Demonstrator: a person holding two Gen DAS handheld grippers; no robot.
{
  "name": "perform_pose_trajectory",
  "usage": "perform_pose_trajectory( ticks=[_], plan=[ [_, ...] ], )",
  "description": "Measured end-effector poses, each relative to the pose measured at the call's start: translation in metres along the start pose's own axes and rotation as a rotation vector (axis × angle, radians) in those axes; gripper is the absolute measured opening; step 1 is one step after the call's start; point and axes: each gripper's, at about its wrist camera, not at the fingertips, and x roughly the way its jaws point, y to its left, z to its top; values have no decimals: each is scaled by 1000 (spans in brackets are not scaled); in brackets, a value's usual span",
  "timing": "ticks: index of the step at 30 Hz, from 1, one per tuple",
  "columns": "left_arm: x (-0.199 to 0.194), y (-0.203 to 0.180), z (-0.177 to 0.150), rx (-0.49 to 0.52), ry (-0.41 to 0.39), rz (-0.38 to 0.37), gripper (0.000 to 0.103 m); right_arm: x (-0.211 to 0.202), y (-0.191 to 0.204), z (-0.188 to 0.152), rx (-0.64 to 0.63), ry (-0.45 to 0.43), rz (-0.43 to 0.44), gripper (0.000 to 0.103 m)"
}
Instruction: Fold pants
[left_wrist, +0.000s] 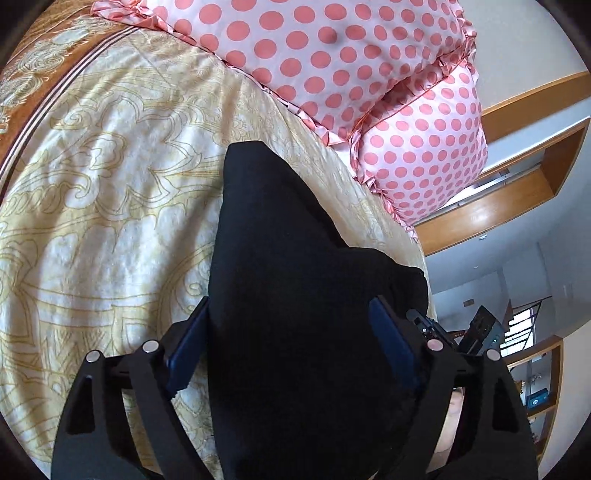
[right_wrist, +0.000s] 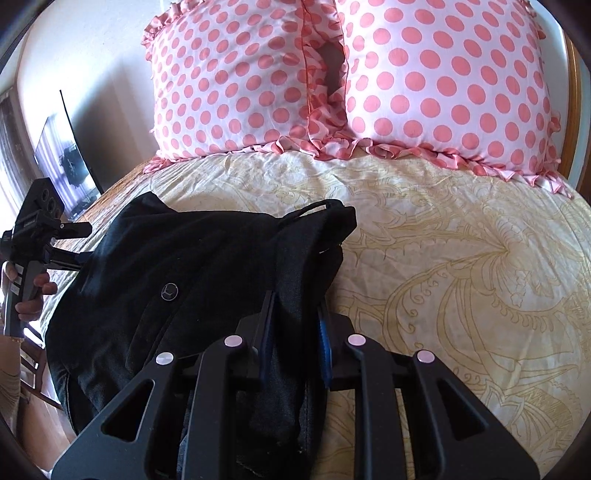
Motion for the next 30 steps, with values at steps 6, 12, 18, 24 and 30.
perform_pose_trajectory(
  ticks=[6, 12, 18, 24, 30],
  plan=[
    [4, 1, 0, 12, 12, 87, 20, -1, -3, 0, 29, -5, 30, 21],
    [-2, 4, -2, 28, -21, 55, 8, -6, -9, -2, 94, -52, 88, 17],
    [-12, -19, 2, 112, -76, 22, 7, -11, -10, 8, 119, -91, 131, 16],
    [-11, -36, 20, 144, -134, 26, 7, -5, -8, 34, 112, -129, 142, 15],
    [-6, -38, 56, 126, -212, 69, 7, 22, -20, 65, 148, -152, 134, 15]
  ],
)
